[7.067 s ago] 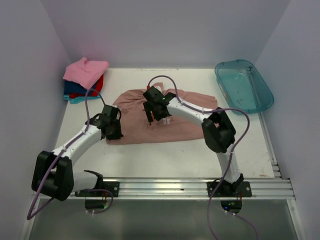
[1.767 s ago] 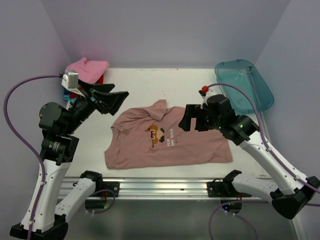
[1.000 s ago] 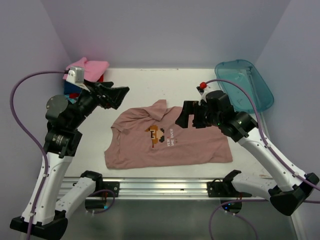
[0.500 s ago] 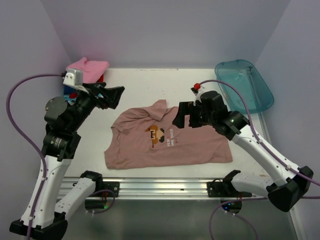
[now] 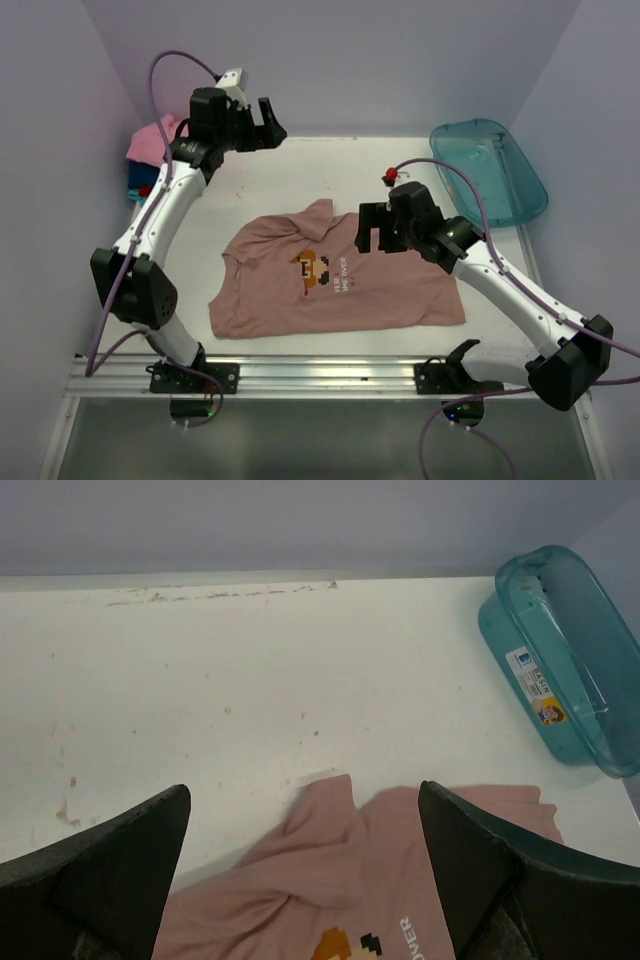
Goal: Fold and stack the t-shirts
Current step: Grap the side of the flattened tshirt furthest away from the robot with both arms
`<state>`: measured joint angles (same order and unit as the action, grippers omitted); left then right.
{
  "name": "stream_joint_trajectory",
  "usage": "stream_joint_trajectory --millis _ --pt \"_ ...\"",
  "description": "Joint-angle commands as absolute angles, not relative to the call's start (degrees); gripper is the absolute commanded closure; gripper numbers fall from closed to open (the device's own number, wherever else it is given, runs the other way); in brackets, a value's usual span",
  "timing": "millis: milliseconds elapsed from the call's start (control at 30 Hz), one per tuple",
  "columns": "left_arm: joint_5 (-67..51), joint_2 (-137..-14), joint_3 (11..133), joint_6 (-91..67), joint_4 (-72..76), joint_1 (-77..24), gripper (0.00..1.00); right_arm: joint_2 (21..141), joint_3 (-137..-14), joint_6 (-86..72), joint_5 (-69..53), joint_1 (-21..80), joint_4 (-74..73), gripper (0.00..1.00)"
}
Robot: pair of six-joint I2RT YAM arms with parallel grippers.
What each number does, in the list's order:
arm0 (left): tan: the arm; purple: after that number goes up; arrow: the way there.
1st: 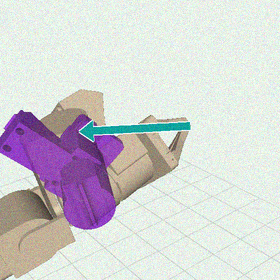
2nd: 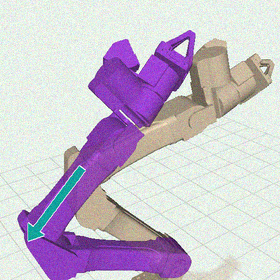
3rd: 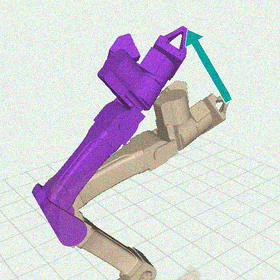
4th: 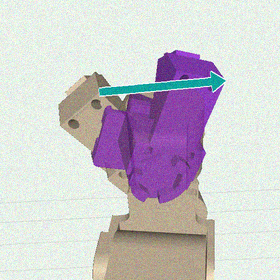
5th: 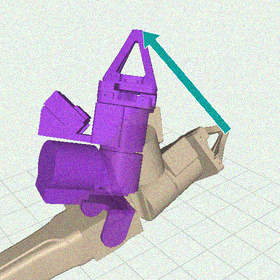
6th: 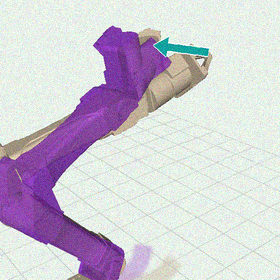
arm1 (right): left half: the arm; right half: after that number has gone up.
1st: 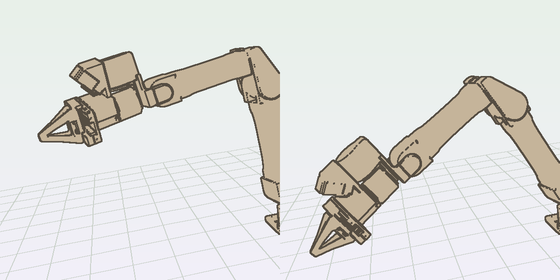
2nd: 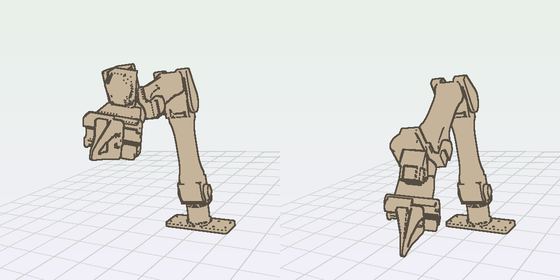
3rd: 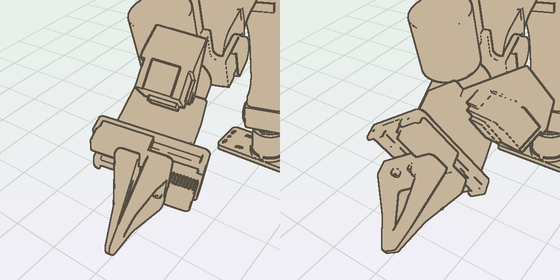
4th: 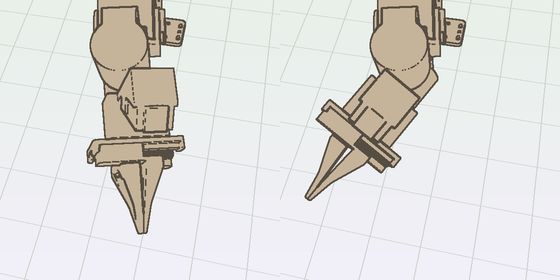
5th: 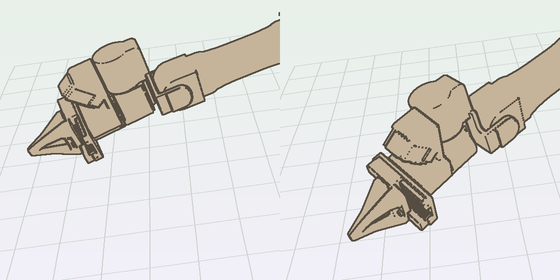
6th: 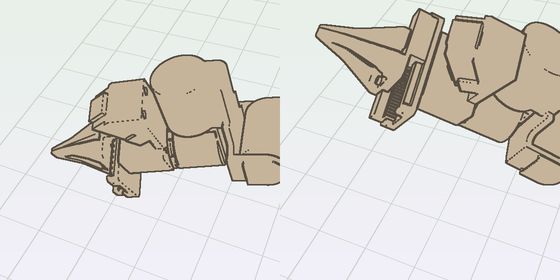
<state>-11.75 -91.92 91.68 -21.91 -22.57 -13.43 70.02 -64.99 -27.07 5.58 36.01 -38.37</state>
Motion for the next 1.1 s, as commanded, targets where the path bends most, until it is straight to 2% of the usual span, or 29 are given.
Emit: stream_joint_trajectory --millis 0,133,233,433,700,933,1067 --pt "-14.5 -101.0 104.0 -22.0 -26.2 -14.2 0.0 66.8 -64.7 -25.2 9.1 36.0 -39.1 0.01" --pt "-13.0 -113.2 122.8 -20.7 -41.1 -17.7 0.0 65.8 -62.7 -25.2 9.5 36.0 -38.9 0.01" --pt "-9.9 -120.0 127.1 -18.5 -49.0 -21.7 0.02 66.2 -60.8 -25.8 9.7 35.9 -37.7 0.01" --pt "-3.3 -119.5 115.3 -16.4 -50.7 -26.6 0.04 67.2 -59.3 -26.3 8.9 35.9 -36.5 0.01" --pt "6.2 -116.0 108.6 -12.7 -49.7 -28.8 0.03 69.8 -59.9 -26.5 8.1 35.9 -35.9 0.01" --pt "0.3 -120.2 111.9 -11.8 -47.7 -29.3 0.08 69.7 -60.1 -26.6 8.5 35.9 -36.6 0.01" --pt "-4.6 -122.1 112.6 -11.0 -47.8 -29.4 0.17 69.0 -59.2 -26.6 8.7 36.0 -36.6 0.01"
